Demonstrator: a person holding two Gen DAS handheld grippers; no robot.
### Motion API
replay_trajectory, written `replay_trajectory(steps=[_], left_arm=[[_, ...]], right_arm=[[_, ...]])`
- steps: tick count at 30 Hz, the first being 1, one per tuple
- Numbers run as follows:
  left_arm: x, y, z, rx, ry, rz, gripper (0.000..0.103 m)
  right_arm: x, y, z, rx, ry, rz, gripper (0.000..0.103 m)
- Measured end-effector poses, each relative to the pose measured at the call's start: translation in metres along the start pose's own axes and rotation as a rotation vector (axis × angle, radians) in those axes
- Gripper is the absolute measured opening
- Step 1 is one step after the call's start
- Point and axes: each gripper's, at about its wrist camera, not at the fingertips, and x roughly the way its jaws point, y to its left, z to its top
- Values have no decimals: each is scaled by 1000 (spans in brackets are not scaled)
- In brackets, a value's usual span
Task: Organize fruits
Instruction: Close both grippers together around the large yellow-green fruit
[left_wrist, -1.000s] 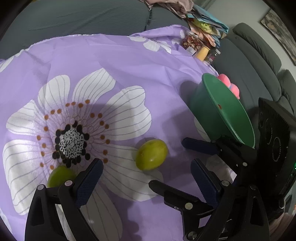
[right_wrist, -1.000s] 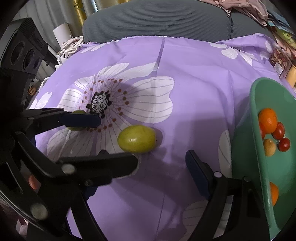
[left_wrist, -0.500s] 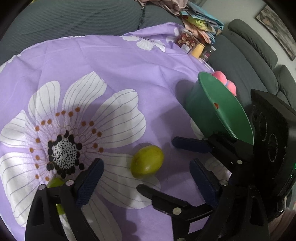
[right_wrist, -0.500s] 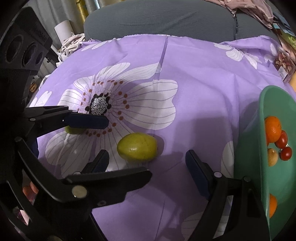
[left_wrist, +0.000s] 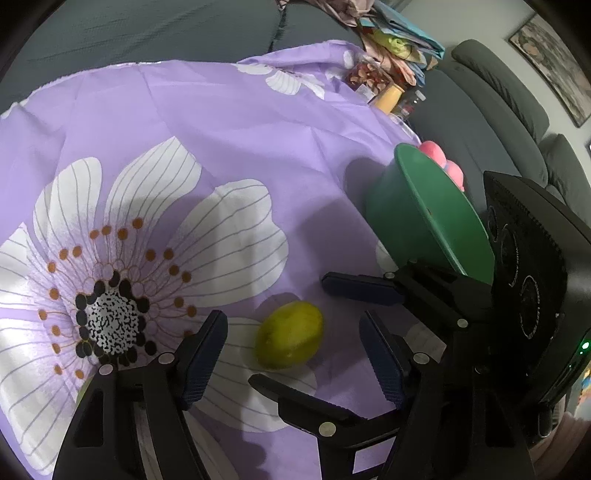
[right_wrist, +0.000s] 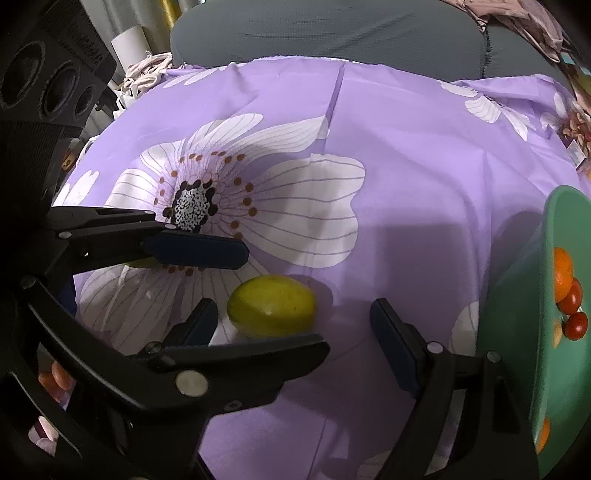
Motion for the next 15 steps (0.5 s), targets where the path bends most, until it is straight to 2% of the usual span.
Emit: replay_trajectory(steps=[4,7,9,15], left_arm=[[4,4,2,-15,15,-23,63],[8,9,2,-40,24,-43,55],[7,10,2,-40,25,-40,51],[6,12,-1,-43,28,-51,47]], right_arm=[[4,3,3,-27,2,3,75],[4,6,4,-51,-5,4,62],[4,6,5,-52,-11,28,49],[5,8,7,-63,-17,39,48]])
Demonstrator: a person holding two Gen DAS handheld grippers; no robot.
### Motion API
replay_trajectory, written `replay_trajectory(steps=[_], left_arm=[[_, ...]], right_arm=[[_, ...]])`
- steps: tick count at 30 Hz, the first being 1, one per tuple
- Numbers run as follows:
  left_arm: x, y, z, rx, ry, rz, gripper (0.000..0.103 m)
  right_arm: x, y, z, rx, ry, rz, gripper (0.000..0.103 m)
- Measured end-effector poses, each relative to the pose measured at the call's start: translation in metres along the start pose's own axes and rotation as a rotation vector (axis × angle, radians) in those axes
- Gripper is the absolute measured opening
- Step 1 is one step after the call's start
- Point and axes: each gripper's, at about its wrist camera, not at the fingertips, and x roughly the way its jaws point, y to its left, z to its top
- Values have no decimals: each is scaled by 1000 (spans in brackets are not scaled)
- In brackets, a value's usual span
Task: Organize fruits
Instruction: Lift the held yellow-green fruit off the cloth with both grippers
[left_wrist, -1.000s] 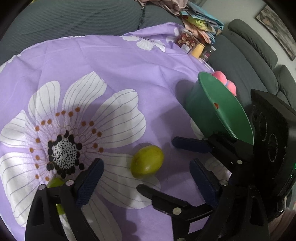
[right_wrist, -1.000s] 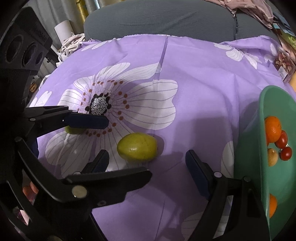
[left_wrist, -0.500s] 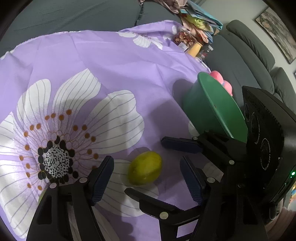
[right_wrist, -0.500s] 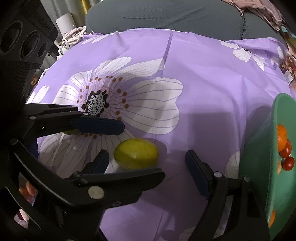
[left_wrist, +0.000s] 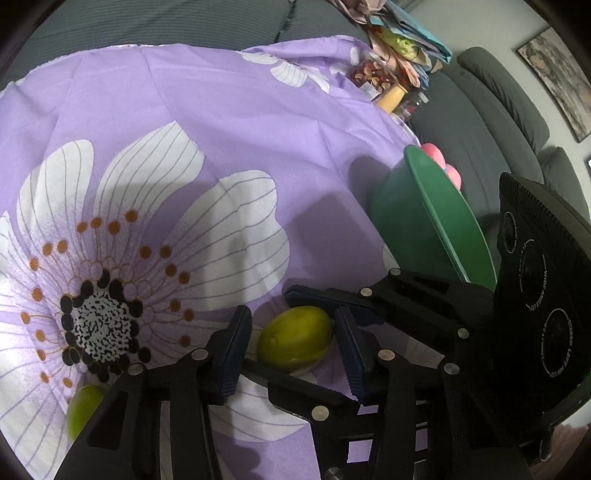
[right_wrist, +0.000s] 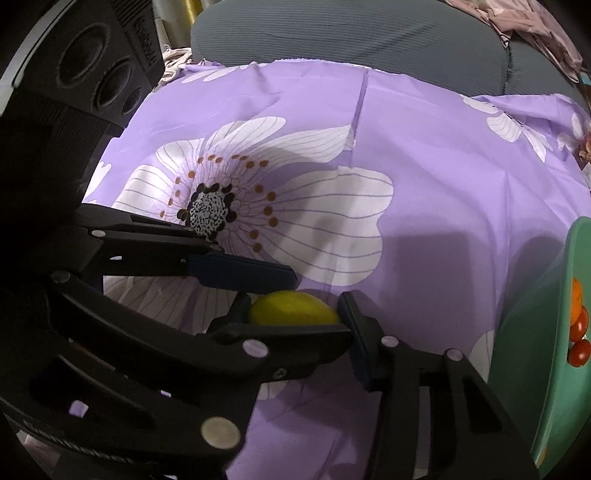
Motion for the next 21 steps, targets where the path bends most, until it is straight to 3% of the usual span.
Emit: replay_trajectory(steps=[13,21], left_arm=[[-3,-8,-7,22,-6,11,40],[-6,-5,-12,4,-15,-24,40]], right_arm=[[-6,1,-9,-11,-7,20,47],[-7,5,-12,-21,3,33,47]])
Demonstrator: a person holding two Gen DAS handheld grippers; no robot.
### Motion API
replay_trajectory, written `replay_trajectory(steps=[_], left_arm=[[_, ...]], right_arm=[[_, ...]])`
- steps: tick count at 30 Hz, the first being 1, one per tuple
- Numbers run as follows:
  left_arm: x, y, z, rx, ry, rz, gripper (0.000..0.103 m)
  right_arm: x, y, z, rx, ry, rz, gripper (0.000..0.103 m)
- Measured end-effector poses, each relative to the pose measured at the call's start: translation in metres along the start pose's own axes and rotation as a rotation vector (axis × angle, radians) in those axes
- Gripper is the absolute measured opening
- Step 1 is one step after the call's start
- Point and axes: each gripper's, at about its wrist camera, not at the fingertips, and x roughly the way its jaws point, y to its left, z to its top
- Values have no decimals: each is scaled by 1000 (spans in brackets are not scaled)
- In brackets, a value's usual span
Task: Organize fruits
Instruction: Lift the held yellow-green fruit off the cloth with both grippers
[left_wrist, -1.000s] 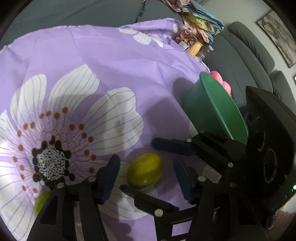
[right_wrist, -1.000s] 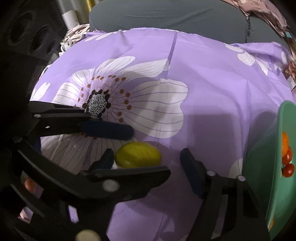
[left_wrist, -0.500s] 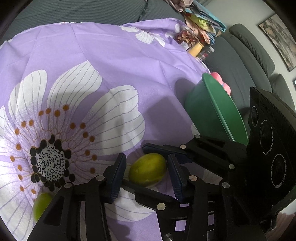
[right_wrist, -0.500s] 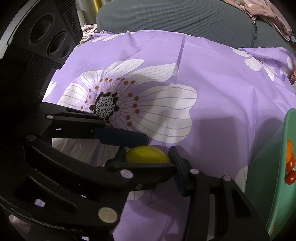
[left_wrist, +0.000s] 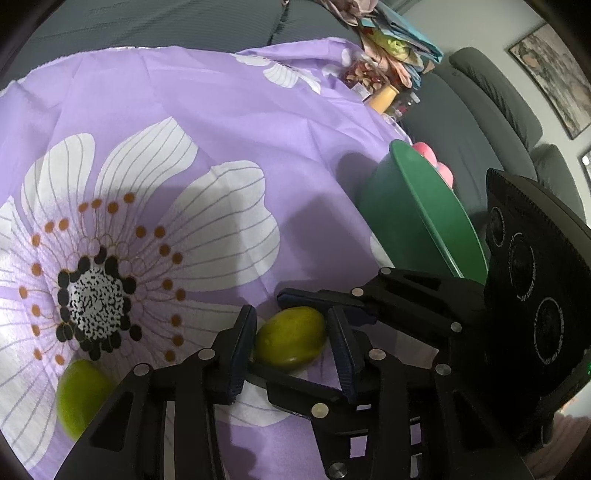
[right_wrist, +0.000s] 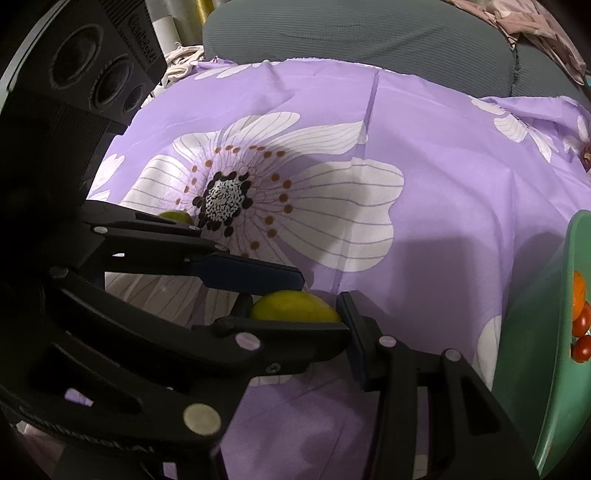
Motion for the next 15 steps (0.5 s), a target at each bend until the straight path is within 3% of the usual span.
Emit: replay_trajectory(steps=[4,9,15], left_arm=[[-3,0,-5,-3,0,-14,40],[-4,-2,-10,-4,4,-19,40],[-4,-3,-13,0,10,-25,40]], right_arm=[[1,3,0,-28,18,7,49],[0,2,-3,-25,31,8,63],[-5,-2,-9,-26,38,17,62]])
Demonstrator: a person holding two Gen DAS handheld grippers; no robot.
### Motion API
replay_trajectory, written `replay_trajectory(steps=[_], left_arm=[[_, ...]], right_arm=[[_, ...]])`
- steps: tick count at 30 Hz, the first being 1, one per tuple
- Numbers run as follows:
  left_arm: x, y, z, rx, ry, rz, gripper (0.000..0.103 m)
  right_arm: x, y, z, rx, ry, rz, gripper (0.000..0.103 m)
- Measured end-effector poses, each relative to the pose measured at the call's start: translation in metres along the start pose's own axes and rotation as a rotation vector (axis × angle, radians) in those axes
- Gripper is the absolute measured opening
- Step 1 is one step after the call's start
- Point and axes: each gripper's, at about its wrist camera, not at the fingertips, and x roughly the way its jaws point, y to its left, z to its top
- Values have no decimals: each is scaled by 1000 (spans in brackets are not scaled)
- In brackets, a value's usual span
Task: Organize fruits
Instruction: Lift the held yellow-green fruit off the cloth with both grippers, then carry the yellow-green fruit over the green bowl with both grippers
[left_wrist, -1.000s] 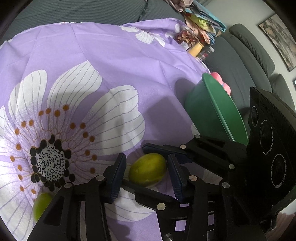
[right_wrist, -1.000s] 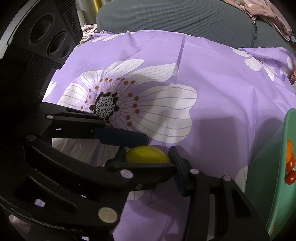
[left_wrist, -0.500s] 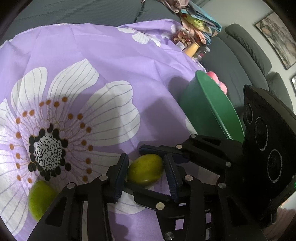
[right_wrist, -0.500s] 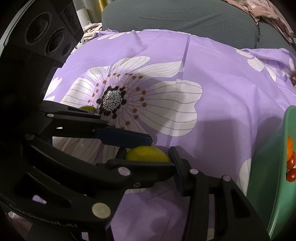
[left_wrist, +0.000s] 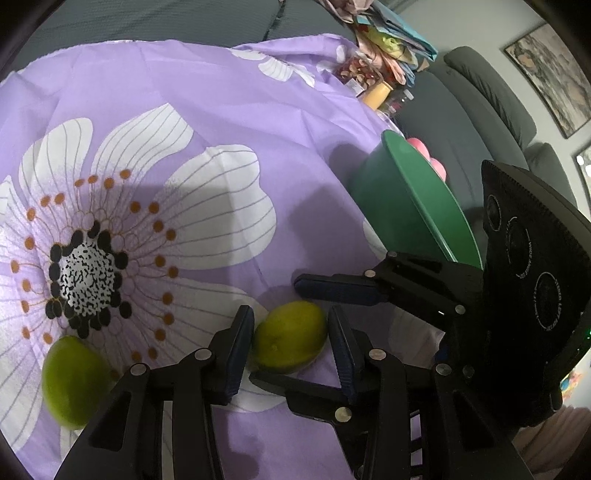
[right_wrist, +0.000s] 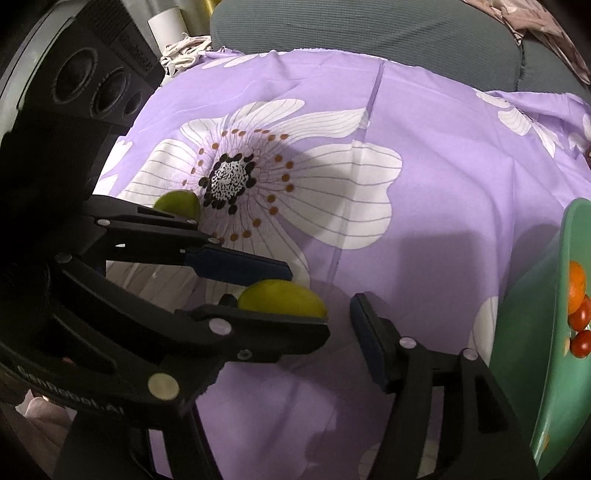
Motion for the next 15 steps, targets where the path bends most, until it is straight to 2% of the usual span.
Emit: replay_trajectory(steps=[1,3,7,15], left_arm=[[0,0,0,-1,2,2,40],[0,0,-1,0,4,1,40],[-1,0,-3,0,-2,4,40],[-9,-13,-6,13,-8,46,41]], right_arm=[[0,1,0,-7,1,-3,60],[-1,3,-1,-15,0,15,47],[-3,9,-3,-39,0,12,46],[-10,7,-9,8,-44,48,46]])
